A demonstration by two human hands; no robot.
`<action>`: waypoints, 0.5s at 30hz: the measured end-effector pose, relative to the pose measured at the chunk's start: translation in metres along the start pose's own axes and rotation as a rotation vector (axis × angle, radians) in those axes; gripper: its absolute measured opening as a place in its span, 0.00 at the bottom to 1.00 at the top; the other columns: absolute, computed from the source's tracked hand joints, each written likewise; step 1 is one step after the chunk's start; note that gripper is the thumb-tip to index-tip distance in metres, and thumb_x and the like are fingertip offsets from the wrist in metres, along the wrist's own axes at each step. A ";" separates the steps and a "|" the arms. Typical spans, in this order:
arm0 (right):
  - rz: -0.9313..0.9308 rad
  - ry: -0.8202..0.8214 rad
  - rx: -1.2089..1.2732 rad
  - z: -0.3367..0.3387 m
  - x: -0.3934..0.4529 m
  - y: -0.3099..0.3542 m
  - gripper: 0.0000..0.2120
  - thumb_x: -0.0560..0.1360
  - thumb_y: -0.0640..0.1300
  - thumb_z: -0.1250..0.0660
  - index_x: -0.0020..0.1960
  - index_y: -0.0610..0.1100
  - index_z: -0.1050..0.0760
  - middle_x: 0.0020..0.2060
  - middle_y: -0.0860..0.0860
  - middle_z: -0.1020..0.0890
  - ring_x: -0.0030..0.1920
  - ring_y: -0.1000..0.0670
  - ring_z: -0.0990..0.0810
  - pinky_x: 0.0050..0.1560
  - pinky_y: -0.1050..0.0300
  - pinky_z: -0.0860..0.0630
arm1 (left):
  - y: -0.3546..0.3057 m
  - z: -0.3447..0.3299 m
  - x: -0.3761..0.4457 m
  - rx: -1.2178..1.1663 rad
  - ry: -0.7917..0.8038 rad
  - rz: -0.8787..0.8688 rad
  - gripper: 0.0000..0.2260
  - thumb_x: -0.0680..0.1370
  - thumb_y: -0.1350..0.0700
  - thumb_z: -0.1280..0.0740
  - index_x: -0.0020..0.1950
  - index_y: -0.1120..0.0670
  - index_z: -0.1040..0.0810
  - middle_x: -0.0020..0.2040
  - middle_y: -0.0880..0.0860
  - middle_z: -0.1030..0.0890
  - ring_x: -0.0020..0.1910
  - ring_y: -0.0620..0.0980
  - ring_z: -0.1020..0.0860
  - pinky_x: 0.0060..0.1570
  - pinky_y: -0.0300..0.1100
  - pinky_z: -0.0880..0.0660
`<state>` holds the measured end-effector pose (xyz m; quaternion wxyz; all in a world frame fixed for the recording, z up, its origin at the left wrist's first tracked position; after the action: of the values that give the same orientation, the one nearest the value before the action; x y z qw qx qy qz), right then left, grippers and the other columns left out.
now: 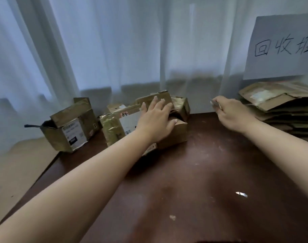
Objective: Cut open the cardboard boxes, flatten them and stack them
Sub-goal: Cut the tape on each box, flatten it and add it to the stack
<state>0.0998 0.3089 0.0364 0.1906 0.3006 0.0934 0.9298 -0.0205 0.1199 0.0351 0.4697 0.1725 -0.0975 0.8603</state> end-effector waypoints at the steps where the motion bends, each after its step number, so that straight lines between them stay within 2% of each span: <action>1: 0.009 0.023 0.017 -0.009 0.001 0.015 0.13 0.82 0.48 0.44 0.54 0.40 0.27 0.47 0.35 0.21 0.49 0.34 0.23 0.42 0.48 0.30 | 0.016 0.005 -0.009 0.024 -0.010 0.014 0.27 0.81 0.43 0.43 0.77 0.51 0.42 0.78 0.55 0.43 0.78 0.55 0.53 0.73 0.60 0.57; 4: 0.030 0.098 0.073 -0.036 0.004 0.056 0.14 0.82 0.50 0.46 0.56 0.41 0.28 0.49 0.36 0.21 0.51 0.35 0.23 0.42 0.49 0.33 | 0.059 0.022 -0.034 0.064 -0.066 0.054 0.28 0.80 0.43 0.42 0.77 0.51 0.43 0.78 0.55 0.43 0.78 0.55 0.53 0.73 0.60 0.57; 9: 0.044 0.207 0.180 -0.072 0.006 0.116 0.11 0.82 0.50 0.45 0.54 0.43 0.29 0.46 0.41 0.21 0.49 0.37 0.23 0.50 0.45 0.26 | 0.122 0.038 -0.062 0.009 -0.128 0.188 0.29 0.78 0.44 0.38 0.77 0.51 0.41 0.77 0.55 0.41 0.78 0.55 0.50 0.73 0.62 0.55; 12: 0.043 0.233 0.216 -0.089 0.006 0.140 0.11 0.82 0.52 0.47 0.50 0.47 0.31 0.46 0.43 0.21 0.50 0.39 0.23 0.52 0.43 0.26 | 0.150 0.036 -0.073 -0.101 -0.146 0.268 0.31 0.77 0.41 0.37 0.76 0.53 0.40 0.75 0.54 0.37 0.77 0.55 0.45 0.71 0.66 0.50; 15: 0.049 0.236 0.232 -0.098 0.006 0.156 0.08 0.82 0.51 0.47 0.48 0.48 0.33 0.45 0.44 0.22 0.51 0.40 0.23 0.53 0.44 0.27 | 0.168 0.034 -0.084 -0.211 -0.190 0.330 0.31 0.78 0.38 0.39 0.75 0.54 0.39 0.74 0.53 0.35 0.75 0.54 0.41 0.71 0.66 0.47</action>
<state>-0.0094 0.1635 0.0063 0.1195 0.2116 0.2143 0.9461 -0.1134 -0.0471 0.0333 0.3265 0.1844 -0.2576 0.8905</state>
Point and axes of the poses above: each hand's wrist, its own x-axis towards the middle knuckle, its own z-axis out of the back of the hand, y = z × x, the point moved 4 cm from there along x, towards the middle knuckle
